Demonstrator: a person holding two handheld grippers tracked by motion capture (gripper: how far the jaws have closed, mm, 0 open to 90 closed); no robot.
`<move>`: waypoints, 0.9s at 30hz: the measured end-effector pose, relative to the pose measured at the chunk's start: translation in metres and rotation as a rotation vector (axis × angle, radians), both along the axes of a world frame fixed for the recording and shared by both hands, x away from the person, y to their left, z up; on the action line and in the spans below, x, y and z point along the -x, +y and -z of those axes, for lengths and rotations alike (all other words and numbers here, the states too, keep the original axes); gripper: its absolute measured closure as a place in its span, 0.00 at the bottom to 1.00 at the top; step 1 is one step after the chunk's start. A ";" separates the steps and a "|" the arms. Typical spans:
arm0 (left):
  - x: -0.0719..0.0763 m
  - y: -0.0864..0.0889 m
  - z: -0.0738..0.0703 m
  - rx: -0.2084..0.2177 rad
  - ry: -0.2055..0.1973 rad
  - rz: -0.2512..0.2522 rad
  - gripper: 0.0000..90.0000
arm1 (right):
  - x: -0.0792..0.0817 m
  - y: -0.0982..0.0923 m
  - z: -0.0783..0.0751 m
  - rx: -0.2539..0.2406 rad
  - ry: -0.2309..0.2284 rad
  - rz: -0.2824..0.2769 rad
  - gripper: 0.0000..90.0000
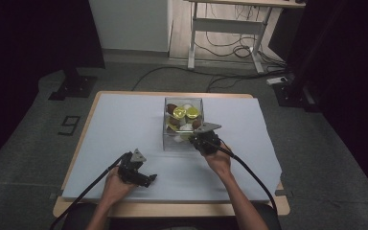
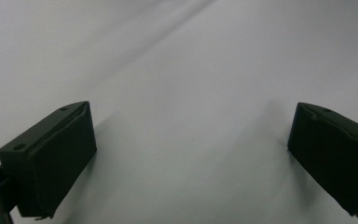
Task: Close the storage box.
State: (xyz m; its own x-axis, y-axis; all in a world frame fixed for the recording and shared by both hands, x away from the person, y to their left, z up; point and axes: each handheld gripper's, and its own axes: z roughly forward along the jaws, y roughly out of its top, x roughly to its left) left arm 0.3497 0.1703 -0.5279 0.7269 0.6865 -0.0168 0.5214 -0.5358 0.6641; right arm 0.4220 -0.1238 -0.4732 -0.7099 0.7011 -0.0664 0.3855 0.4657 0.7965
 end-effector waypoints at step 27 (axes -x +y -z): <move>0.000 0.000 0.000 -0.007 -0.002 0.002 0.00 | 0.019 -0.003 -0.012 0.024 0.051 -0.102 0.45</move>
State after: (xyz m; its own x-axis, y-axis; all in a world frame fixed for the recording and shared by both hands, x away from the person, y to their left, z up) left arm 0.3495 0.1699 -0.5283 0.7284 0.6851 -0.0104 0.5188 -0.5415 0.6615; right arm 0.4033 -0.1265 -0.4615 -0.7802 0.6240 -0.0442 0.3753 0.5234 0.7649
